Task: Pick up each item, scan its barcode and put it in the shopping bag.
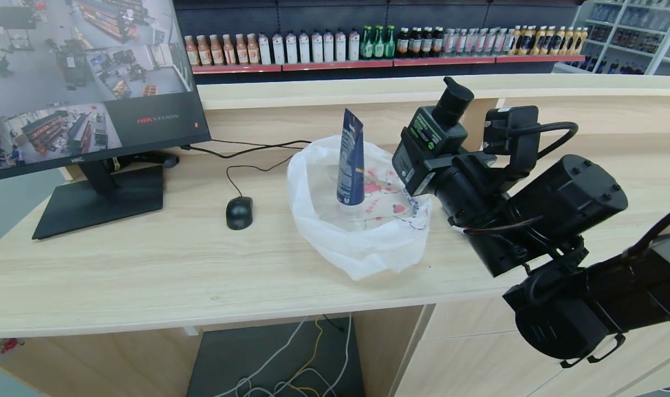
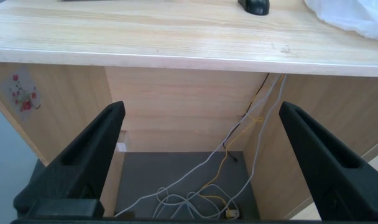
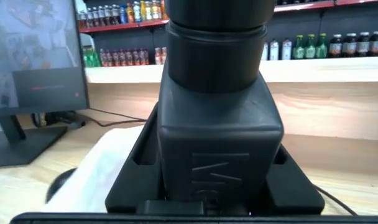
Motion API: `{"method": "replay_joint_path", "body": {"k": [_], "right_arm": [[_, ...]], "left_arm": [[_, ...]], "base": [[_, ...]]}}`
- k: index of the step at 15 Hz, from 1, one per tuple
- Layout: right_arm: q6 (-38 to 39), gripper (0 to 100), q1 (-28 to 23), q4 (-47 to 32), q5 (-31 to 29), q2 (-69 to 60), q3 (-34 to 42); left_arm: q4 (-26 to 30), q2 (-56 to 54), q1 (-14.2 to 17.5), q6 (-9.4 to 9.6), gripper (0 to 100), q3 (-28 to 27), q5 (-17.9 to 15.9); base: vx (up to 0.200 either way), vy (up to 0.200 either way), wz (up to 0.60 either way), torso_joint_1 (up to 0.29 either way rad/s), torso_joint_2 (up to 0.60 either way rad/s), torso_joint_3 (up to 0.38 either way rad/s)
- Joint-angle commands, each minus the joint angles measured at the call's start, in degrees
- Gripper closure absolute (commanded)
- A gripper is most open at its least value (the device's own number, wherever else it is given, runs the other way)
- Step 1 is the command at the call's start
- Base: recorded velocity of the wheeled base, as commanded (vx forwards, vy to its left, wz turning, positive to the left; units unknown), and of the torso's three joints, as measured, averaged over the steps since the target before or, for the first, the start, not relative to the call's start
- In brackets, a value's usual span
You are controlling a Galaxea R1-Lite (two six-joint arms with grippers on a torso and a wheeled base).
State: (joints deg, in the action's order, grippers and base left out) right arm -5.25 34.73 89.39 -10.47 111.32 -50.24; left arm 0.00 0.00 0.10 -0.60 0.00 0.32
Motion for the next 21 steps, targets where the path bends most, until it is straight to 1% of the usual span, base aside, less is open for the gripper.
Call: {"method": "replay_joint_path", "body": {"k": [1, 2, 6, 11, 17, 21], "right_arm": [[-0.7, 100, -2.2, -3.3, 0.1, 1.4, -0.7], [-0.8, 100, -3.0, -5.9, 0.2, 1.7, -1.4], [-0.8, 100, -3.7, -10.4, 0.2, 4.9, -5.9], [-1.0, 100, -3.8, -11.5, -0.2, 9.1, -9.4], [-0.7, 100, -4.8, -16.4, 0.3, 13.0, -15.5], [-0.6, 100, -6.5, -16.9, 0.3, 15.4, -16.1]], "left_arm": [[0.0, 0.0, 0.0, -0.11, 0, 0.0, 0.0], [0.0, 0.0, 0.0, -0.02, 0, 0.0, 0.0], [0.0, 0.0, 0.0, -0.02, 0, 0.0, 0.0], [0.0, 0.0, 0.0, -0.02, 0, 0.0, 0.0], [0.0, 0.0, 0.0, -0.02, 0, 0.0, 0.0], [0.0, 0.0, 0.0, -0.02, 0, 0.0, 0.0]], "base": [[0.000, 0.000, 0.00, 0.000, 0.00, 0.000], [0.000, 0.000, 0.00, 0.000, 0.00, 0.000], [0.000, 0.000, 0.00, 0.000, 0.00, 0.000], [0.000, 0.000, 0.00, 0.000, 0.00, 0.000], [0.000, 0.000, 0.00, 0.000, 0.00, 0.000], [0.000, 0.000, 0.00, 0.000, 0.00, 0.000]]}}
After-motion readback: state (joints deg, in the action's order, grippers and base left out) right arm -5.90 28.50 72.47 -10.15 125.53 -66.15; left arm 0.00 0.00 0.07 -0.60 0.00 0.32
